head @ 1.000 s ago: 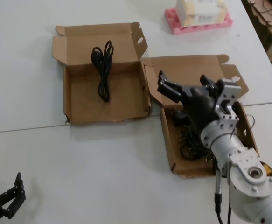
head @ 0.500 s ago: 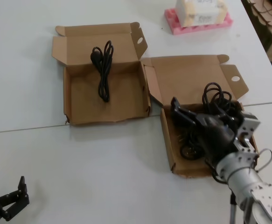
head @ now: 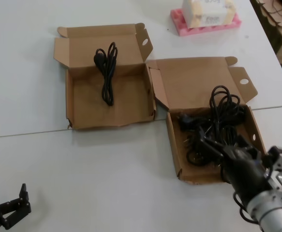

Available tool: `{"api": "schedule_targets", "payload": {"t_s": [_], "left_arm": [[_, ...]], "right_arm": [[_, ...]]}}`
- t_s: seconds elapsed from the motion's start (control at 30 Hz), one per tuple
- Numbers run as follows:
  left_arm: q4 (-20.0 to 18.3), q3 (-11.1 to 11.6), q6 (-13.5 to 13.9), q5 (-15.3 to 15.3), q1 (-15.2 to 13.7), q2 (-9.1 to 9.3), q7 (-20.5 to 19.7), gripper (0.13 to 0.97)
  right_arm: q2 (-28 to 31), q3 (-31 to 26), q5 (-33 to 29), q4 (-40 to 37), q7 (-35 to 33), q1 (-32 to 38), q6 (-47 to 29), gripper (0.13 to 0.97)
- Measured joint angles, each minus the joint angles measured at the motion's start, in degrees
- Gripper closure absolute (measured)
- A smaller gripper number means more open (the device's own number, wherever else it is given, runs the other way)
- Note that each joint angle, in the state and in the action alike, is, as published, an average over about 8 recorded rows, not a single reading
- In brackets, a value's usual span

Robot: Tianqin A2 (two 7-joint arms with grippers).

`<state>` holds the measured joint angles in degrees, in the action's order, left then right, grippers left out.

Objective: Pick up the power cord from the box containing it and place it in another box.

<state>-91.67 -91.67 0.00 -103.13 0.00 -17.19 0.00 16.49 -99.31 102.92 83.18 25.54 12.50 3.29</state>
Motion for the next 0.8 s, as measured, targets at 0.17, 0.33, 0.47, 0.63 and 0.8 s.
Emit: {"api": "schedule_targets", "payload": {"t_s": [0.17,0.33,0.47,0.63,0.8], "left_arm": [[0.0,0.0,0.0,0.0,0.0,0.00,0.0,0.132],[0.0,0.0,0.0,0.0,0.0,0.00,0.0,0.132],[0.0,0.0,0.0,0.0,0.0,0.00,0.0,0.132],[0.0,0.0,0.0,0.0,0.0,0.00,0.0,0.132],[0.0,0.0,0.0,0.0,0.0,0.00,0.0,0.132]], "right_arm": [[0.3,2.7,0.1,3.0,0.0,-4.5,-1.2,0.129],[0.5,5.2,0.1,5.8,0.0,-8.5,-2.2,0.129],[0.6,6.1,0.2,6.8,0.0,-10.0,-2.6,0.129],[0.6,6.2,0.2,7.0,0.0,-10.2,-2.7,0.129],[0.6,6.3,0.2,7.0,0.0,-10.2,-2.7,0.129]]}}
